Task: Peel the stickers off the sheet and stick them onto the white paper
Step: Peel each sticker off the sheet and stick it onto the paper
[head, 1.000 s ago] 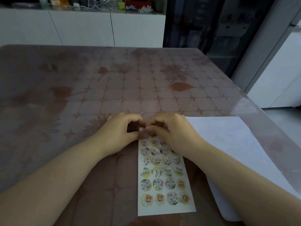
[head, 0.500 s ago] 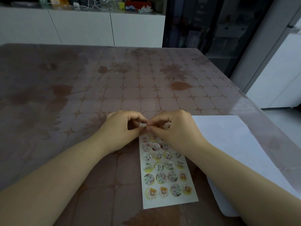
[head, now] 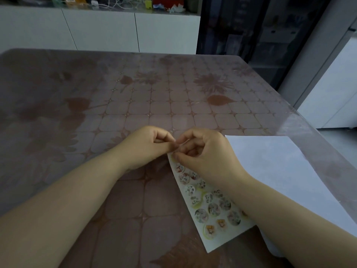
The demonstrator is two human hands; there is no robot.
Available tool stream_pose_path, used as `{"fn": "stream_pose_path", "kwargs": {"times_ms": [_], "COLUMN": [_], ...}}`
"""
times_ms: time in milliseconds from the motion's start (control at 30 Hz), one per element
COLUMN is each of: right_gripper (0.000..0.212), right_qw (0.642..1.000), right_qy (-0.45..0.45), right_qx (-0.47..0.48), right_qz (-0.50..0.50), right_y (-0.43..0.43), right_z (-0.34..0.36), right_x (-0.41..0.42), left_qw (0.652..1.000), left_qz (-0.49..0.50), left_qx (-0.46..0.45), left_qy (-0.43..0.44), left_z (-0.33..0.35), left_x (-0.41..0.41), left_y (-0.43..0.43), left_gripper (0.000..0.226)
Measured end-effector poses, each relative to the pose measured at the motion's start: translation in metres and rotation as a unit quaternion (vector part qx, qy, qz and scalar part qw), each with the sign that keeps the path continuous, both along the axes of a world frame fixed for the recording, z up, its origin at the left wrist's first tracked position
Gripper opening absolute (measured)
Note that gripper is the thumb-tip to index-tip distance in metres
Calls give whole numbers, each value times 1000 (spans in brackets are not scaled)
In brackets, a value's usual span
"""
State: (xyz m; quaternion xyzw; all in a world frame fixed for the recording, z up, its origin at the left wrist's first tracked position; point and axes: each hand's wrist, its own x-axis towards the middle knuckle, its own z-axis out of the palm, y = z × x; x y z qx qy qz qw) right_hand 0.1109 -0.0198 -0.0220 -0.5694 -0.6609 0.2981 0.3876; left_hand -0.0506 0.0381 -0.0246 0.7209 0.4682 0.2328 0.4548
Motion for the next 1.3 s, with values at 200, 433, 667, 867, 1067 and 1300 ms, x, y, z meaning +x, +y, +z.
{"fn": "stream_pose_path", "kwargs": {"times_ms": [200, 433, 667, 867, 1067, 1300], "right_gripper": [25, 18, 15, 14, 8, 29], "right_qw": [1000, 996, 992, 991, 968, 974], "right_qy": [-9, -72, -87, -9, -146, -45], "right_qx": [5, 61, 89, 82, -161, -175], "right_qz": [-2, 3, 13, -105, -127, -134], "right_y": [-2, -3, -11, -1, 11, 18], "right_z": [0, -4, 3, 58, 55, 17], "right_x": [-2, -4, -5, 49, 107, 110], "left_qw": [1000, 1000, 999, 998, 991, 980], "left_qz": [6, -8, -19, -10, -4, 6], "left_qx": [16, 2, 14, 38, 125, 188], "left_qy": [14, 10, 37, 39, 48, 61], "left_z": [-2, -1, 1, -4, -9, -8], "left_x": [2, -1, -3, -1, 2, 6], "left_y": [-2, 2, 3, 4, -1, -5], "left_gripper": [13, 23, 16, 11, 15, 19]}}
